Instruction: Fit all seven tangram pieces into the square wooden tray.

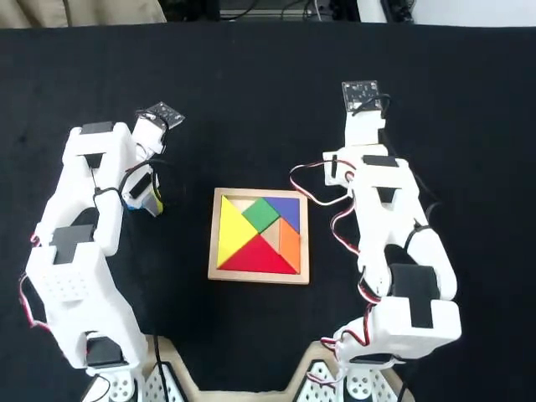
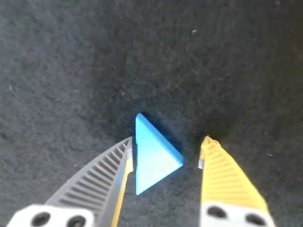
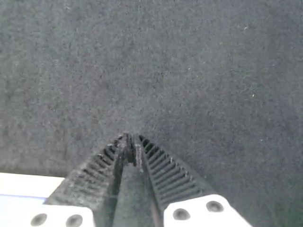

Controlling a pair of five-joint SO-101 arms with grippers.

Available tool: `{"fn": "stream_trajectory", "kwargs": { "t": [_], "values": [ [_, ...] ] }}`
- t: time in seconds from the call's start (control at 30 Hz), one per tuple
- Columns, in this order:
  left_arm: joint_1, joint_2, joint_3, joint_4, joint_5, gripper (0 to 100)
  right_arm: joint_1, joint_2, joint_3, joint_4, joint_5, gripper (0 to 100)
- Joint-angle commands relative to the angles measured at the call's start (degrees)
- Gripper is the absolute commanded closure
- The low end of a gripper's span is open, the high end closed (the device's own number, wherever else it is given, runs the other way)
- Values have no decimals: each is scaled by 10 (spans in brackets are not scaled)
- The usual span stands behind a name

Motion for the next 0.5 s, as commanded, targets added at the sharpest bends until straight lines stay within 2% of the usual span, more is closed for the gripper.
{"fn": "stream_trajectory", "kwargs": {
  "t": [0.0, 0.47],
  "values": [
    [-14, 3, -26, -2, 4, 791, -2, -4, -12, -11, 4, 987],
    [-12, 2, -29, -1, 31, 791, -3, -4, -12, -11, 4, 987]
  ]
}}
